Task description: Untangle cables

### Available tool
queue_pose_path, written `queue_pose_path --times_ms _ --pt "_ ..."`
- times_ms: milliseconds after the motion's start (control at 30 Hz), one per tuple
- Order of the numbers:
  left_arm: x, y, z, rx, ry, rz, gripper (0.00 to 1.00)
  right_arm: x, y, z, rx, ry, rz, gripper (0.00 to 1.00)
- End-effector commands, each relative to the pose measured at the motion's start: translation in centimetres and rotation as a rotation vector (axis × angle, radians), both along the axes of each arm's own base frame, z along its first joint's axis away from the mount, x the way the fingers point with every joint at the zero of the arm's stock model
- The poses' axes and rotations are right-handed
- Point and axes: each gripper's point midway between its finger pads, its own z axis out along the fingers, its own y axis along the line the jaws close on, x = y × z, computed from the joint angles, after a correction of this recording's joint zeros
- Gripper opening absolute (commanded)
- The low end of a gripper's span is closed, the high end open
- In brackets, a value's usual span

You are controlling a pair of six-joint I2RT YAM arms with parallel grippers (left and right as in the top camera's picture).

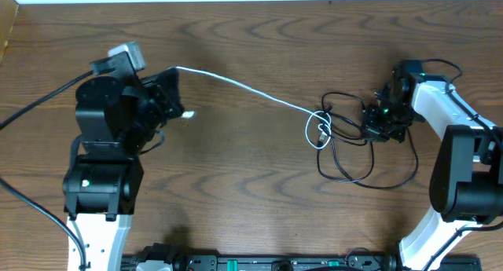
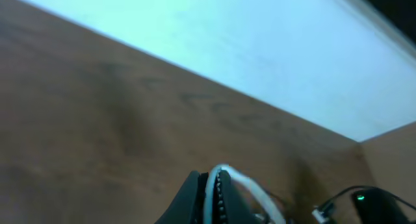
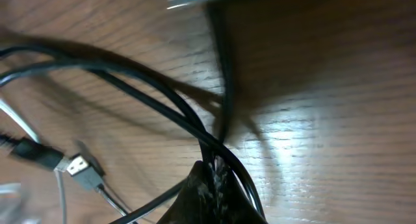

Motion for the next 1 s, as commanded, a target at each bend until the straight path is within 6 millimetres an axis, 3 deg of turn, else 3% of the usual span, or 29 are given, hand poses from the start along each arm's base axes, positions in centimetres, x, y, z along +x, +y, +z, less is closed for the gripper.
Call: queue_pose_path --times_ms 0,233,300,433,567,800,967 --pt "-0.1 -0.7 -0.4 0.042 0.016 -0.063 0.07 0.5 2.5 3.0 0.126 -0.121 0.125 0.01" --pt "0.0 -4.3 -4.1 0.024 0.145 -0.249 0.10 0.7 6.5 11.6 0.254 -0.388 0.253 0.01" --pt "0.0 -5.6 -5.0 0.018 0.171 -0.304 0.17 0.4 7.0 13.6 0.251 -0.451 0.276 0.01" --pt "0.4 -7.1 -6.9 0.018 0.230 -0.348 0.40 -0.3 7.6 16.7 0.253 -0.528 0.266 0.01" --pt "0.3 -8.7 -8.3 0.023 0.270 -0.393 0.54 -0.9 8.3 19.0 0.293 -0.581 0.261 0.01" --pt "-0.3 -12.2 -9.9 0.036 0.308 -0.495 0.55 -0.9 9.0 20.9 0.346 -0.595 0.180 0.01" --pt "-1.4 -16.9 -9.4 0.000 0.246 -0.702 0.55 -0.8 9.1 21.1 0.360 -0.576 0.133 0.01"
